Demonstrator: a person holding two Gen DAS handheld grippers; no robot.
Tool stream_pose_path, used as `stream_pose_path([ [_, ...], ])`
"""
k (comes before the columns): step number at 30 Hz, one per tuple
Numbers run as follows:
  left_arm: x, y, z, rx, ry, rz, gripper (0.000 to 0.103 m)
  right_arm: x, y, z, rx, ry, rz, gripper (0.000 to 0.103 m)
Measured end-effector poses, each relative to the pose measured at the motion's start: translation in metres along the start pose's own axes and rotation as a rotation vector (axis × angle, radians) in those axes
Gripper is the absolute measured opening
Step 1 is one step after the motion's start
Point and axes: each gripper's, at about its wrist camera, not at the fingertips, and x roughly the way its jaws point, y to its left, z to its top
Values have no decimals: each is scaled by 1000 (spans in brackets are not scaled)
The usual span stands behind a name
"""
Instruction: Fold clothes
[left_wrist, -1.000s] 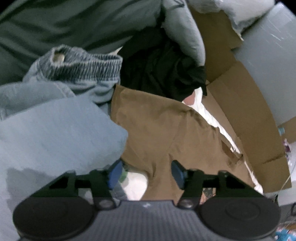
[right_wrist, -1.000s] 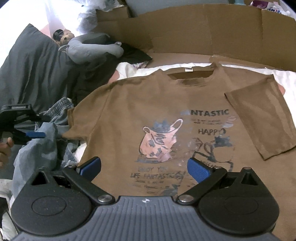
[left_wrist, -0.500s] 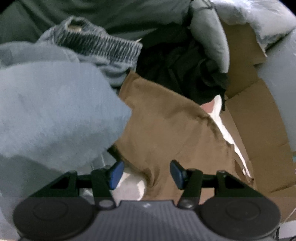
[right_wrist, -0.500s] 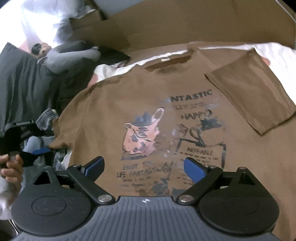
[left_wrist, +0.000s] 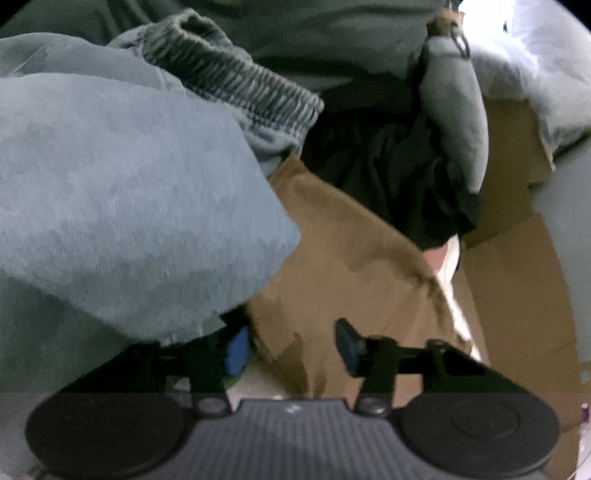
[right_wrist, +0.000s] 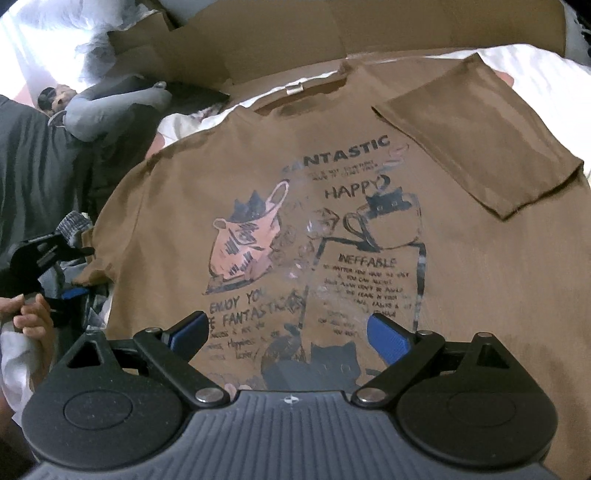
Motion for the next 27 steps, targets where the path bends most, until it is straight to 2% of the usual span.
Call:
stream_pose_path([
  [4, -12, -6, 1, 24, -47, -53, 41, 2, 2, -3, -10, 4, 6, 96],
  [6, -13, -9, 0, 34, -52, -63, 35, 3, 3, -4, -12, -1, 10, 95],
  [7, -13, -8, 0, 28, -49, -68, 29, 4, 4, -4, -14, -3, 13, 95],
  [8, -12, -8, 0, 22, -46, -74, 29, 3, 5, -4, -17, -5, 14, 95],
  [14, -7, -5, -1, 2, -29, -100, 29, 4, 13, -2, -36, -10, 16, 95],
  [18, -4, -5, 1, -5, -29, -85, 38, 6, 14, -1, -38, -6, 15, 95],
  [23, -3, -6, 2, 7, -50, -46, 37, 11, 17, 0, -35, -4, 17, 95],
  [24, -2, -6, 2, 10, -50, -44, 35, 12, 19, 0, -41, -8, 15, 95],
  [26, 1, -5, 1, 14, -52, -20, 15, 13, 24, 0, -58, -23, 9, 95],
  [27, 3, -4, 1, 9, -49, -3, 10, 15, 27, 1, -71, -34, 8, 93],
])
